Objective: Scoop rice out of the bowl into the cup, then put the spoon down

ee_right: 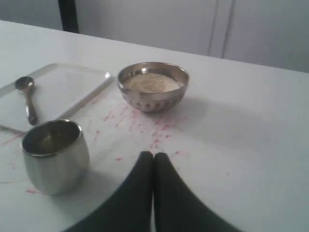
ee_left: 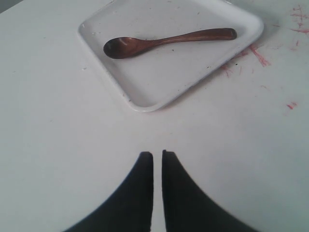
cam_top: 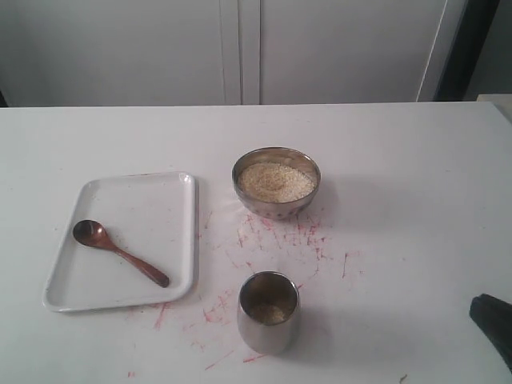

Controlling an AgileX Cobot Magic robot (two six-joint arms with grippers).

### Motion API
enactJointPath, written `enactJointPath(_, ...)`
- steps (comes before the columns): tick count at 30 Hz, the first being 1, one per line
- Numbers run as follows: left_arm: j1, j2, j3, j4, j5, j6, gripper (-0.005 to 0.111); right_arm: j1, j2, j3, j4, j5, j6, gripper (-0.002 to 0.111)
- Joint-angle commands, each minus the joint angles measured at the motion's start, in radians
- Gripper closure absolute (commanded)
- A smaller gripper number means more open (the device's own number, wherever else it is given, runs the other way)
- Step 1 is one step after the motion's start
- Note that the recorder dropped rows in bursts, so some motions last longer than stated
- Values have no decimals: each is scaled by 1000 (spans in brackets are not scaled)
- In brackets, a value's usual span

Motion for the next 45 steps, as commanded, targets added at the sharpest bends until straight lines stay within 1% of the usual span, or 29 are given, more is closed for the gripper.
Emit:
enactJointPath(1,-2,-3,9,0,33,-6,92,-77,-44,6,0,94,5,108)
enactJointPath(3,-2,-3,9,0,33,-6,92,-102,-59,6,0,125,5,108)
enactJointPath(11,-2,-3,9,0,33,-6,92,-174,-110,6,0,126,5,108)
enactJointPath(22,-2,-3,9,0,33,-6,92,-263,-110,6,0,128,5,108)
enactJointPath(35,-2,-3,9,0,33,-6,92,-344,-110,6,0,128,5,108)
enactJointPath(45,-2,-3,9,0,33,-6,92,-378,-110,6,-31,121,-38,108)
